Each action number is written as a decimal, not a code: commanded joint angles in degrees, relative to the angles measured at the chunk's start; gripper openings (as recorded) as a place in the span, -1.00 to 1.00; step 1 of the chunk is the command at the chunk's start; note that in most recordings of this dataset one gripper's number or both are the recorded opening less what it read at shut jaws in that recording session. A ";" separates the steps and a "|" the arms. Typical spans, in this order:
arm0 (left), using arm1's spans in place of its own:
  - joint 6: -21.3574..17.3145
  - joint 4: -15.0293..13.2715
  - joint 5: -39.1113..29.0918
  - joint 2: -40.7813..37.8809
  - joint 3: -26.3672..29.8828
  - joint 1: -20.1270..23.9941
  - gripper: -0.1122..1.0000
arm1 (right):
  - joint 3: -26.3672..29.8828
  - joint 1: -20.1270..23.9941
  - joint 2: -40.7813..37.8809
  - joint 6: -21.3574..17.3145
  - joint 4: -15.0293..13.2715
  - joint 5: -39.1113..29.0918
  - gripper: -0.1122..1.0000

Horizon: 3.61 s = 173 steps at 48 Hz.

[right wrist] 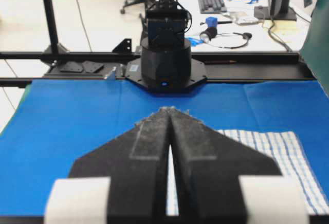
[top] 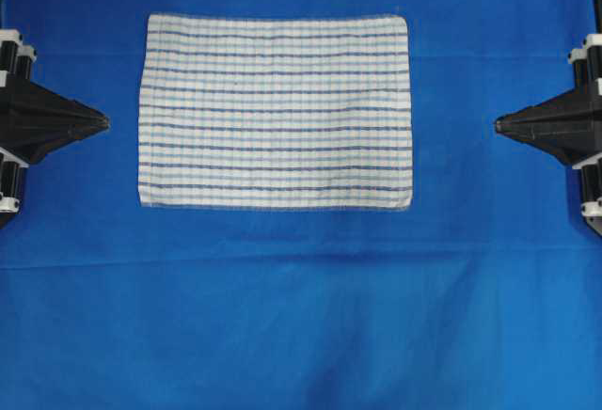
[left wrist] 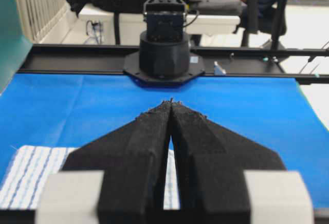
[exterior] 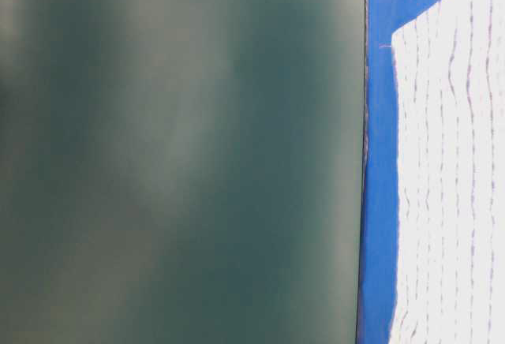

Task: Fold the blue towel.
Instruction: 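Move both grippers to the towel's top corners and grasp them, then lift the top corners and pull them down toward the bottom edge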

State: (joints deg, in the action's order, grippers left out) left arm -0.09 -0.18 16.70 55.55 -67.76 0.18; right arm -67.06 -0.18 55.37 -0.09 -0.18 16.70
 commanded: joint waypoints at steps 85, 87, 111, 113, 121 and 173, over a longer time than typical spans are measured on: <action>-0.35 -1.49 9.67 -57.48 7.38 40.34 0.77 | 18.63 -37.44 -63.19 0.35 -3.60 2.37 0.21; -0.35 -1.49 9.67 -57.66 7.21 40.96 0.75 | 18.72 -37.71 -63.54 0.35 -3.60 2.46 0.18; -0.53 -1.32 7.29 -61.35 8.17 40.52 -0.71 | 18.72 -37.97 -64.16 0.26 -3.87 2.55 -0.68; -0.53 -1.32 7.29 -61.35 8.26 40.52 -0.73 | 18.72 -37.97 -64.16 0.26 -3.87 2.55 -0.68; -0.62 -1.32 6.94 -60.03 9.14 40.52 -0.73 | 18.81 -37.97 -63.46 -0.09 -3.78 2.55 -0.68; -0.18 -1.32 1.14 -39.02 1.23 28.48 -0.73 | 11.07 -28.30 -47.46 -0.53 -3.52 2.29 -0.68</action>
State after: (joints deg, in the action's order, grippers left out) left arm -0.35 -1.58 17.58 14.15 -66.36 30.41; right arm -55.46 -30.23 4.57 -0.44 -3.87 18.72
